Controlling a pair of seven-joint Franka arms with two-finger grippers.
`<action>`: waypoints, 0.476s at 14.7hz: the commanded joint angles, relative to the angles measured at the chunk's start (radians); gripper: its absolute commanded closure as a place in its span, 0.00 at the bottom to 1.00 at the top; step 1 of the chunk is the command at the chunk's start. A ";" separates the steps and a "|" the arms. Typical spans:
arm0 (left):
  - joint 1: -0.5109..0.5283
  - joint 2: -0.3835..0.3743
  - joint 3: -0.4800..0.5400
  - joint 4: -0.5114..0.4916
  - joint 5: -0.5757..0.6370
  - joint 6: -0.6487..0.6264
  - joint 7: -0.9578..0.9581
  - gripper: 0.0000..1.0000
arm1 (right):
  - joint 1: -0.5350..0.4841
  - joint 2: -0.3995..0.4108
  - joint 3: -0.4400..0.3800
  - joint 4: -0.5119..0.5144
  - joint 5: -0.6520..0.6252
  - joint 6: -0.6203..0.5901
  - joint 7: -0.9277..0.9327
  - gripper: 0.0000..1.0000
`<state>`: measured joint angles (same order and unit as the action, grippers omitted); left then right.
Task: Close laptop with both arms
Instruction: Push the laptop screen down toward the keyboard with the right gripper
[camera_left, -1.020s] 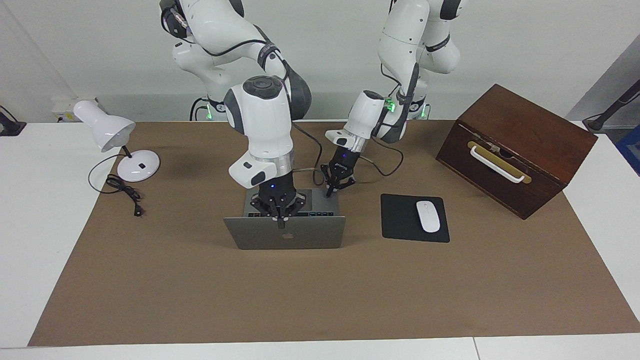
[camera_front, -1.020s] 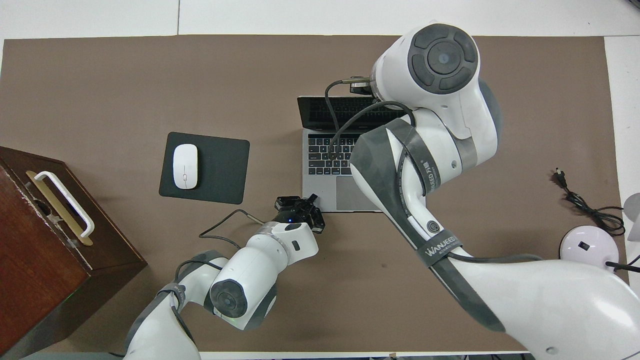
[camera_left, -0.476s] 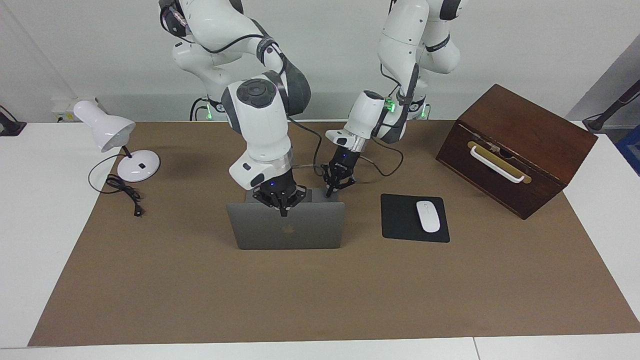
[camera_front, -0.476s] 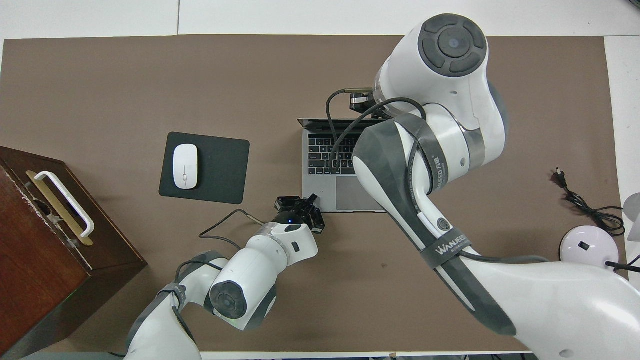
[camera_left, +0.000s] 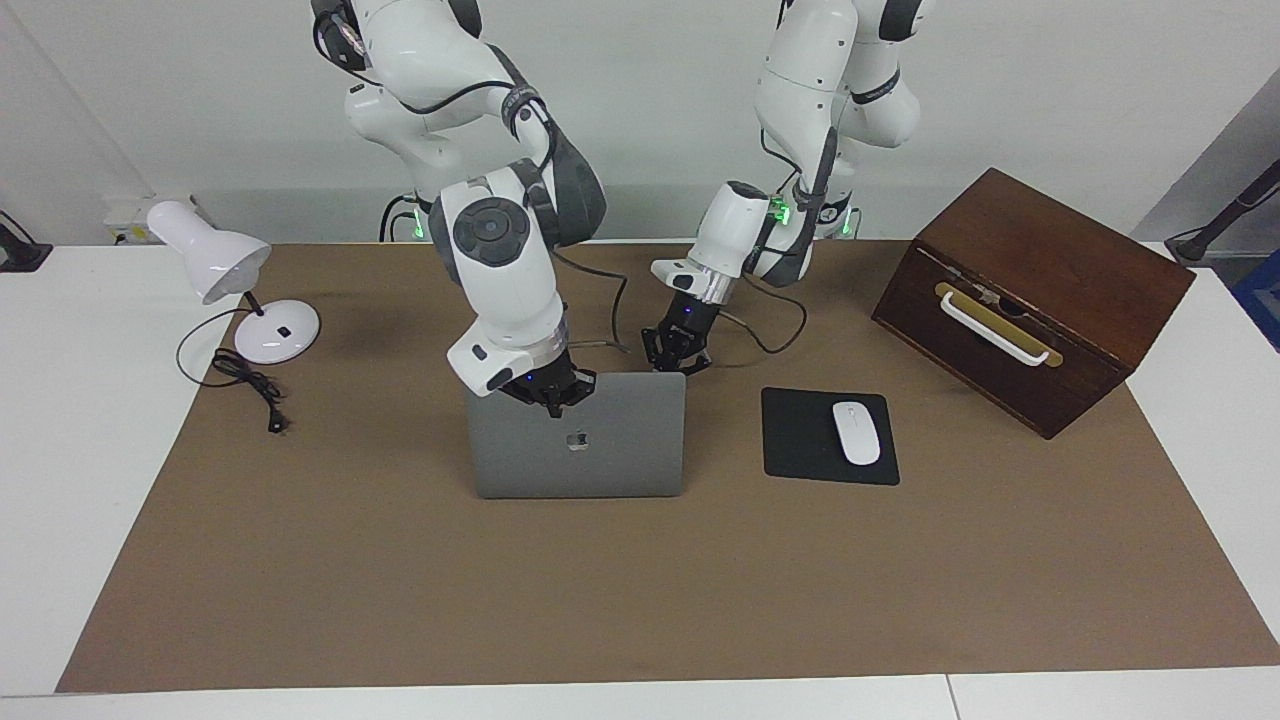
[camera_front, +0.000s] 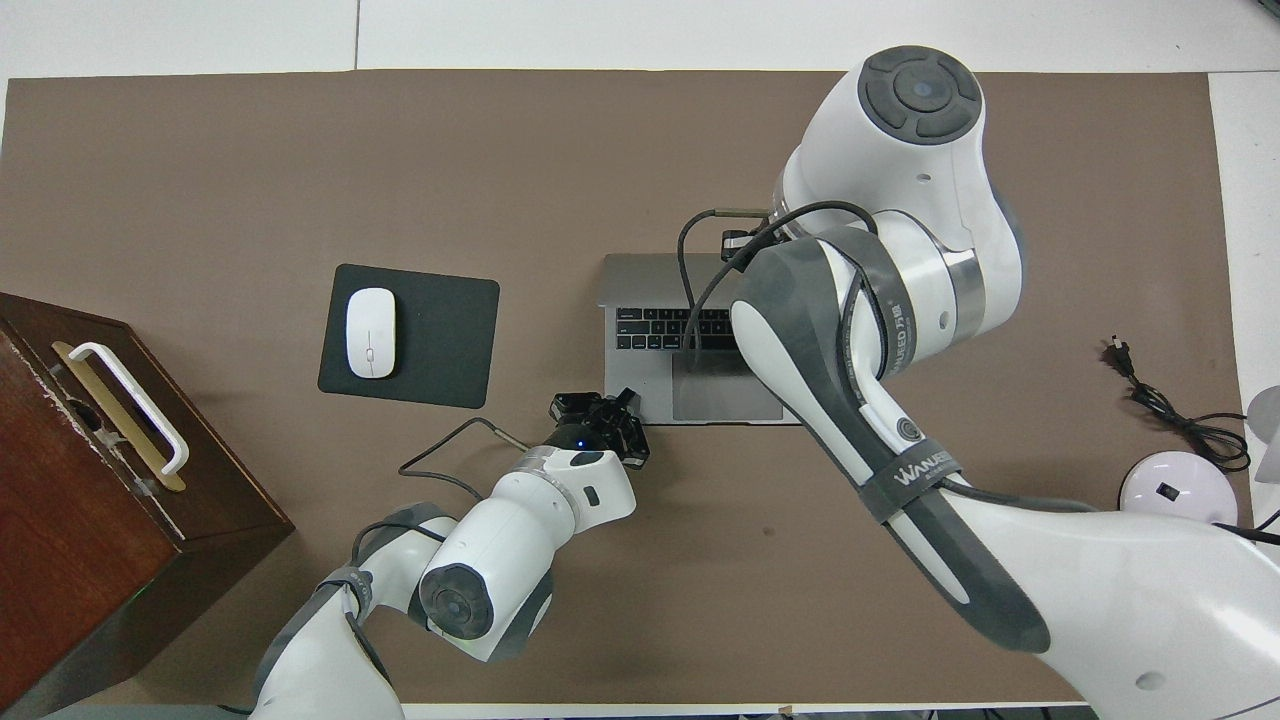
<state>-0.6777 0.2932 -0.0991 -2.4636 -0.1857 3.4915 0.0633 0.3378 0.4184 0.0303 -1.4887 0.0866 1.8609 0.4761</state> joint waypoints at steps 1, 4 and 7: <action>-0.011 0.093 0.021 -0.048 -0.015 -0.016 0.032 1.00 | -0.028 -0.090 0.011 -0.152 0.038 -0.006 -0.034 1.00; -0.009 0.092 0.021 -0.063 -0.015 -0.017 0.043 1.00 | -0.029 -0.131 0.011 -0.258 0.039 0.033 -0.057 1.00; -0.009 0.092 0.021 -0.064 -0.015 -0.019 0.044 1.00 | -0.026 -0.132 0.011 -0.283 0.039 0.055 -0.059 1.00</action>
<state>-0.6778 0.2958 -0.0999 -2.4668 -0.1856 3.5032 0.0759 0.3234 0.3224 0.0315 -1.7111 0.0984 1.8865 0.4475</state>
